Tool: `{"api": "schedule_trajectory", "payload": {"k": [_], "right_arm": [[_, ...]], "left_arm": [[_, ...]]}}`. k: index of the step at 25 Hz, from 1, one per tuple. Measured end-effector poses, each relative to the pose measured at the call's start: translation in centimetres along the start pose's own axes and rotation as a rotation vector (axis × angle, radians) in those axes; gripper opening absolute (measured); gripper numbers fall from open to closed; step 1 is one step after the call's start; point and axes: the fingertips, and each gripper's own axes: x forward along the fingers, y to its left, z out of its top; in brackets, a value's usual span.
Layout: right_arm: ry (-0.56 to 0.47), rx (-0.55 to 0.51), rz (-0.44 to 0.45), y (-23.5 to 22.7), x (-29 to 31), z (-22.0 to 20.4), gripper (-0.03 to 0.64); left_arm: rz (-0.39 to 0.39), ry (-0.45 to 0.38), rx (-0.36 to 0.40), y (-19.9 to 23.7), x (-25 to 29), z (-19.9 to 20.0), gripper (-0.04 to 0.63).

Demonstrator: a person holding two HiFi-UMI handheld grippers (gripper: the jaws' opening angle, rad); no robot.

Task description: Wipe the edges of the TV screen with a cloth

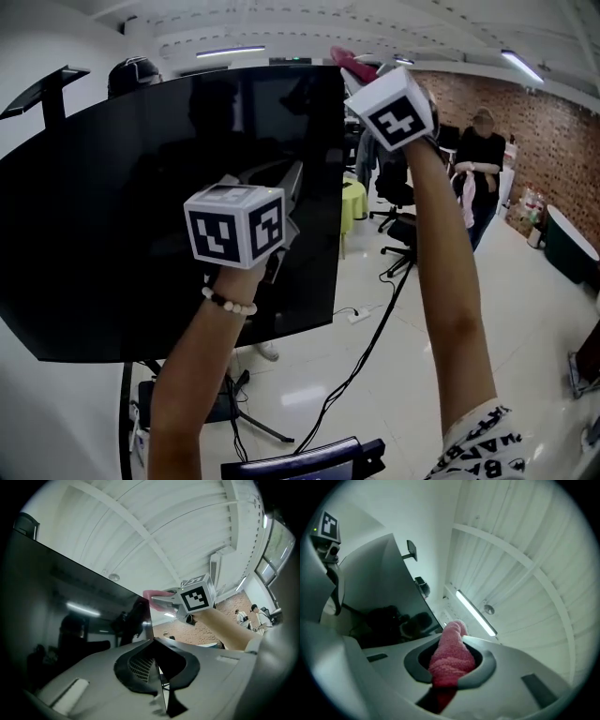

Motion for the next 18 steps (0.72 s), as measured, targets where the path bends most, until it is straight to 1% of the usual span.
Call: {"api": "schedule_trajectory", "payload": {"k": [1, 5, 6, 9, 12, 15, 18], "right_arm": [[0.018, -0.046, 0.022, 0.2, 0.0, 0.0, 0.061], [0.060, -0.243, 0.045, 0.6, 0.2, 0.4, 0.061], [0.077, -0.281, 0.071, 0.6, 0.4, 0.3, 0.061], [0.141, -0.370, 0.194, 1.3, 1.1, -0.2, 0.061], [0.126, -0.468, 0.279, 2.1, 1.6, 1.5, 0.061], [0.110, -0.517, 0.341, 3.6, 1.7, 2.8, 0.063], [0.110, -0.486, 0.363, 4.6, 2.2, 3.7, 0.061]], "left_arm": [[-0.001, -0.002, 0.002, 0.1, 0.0, 0.4, -0.002], [-0.008, 0.006, -0.007, 1.0, 0.1, 1.9, -0.002], [-0.011, 0.011, -0.013, 1.2, 0.1, 2.2, -0.002], [-0.008, 0.018, -0.010, 1.9, -0.6, 2.8, -0.002], [-0.009, 0.010, -0.036, 2.4, -1.3, 3.2, -0.002], [0.009, 0.015, -0.042, 3.3, -1.8, 3.3, -0.002], [0.037, 0.027, -0.025, 4.7, -2.5, 3.6, -0.002]]}}
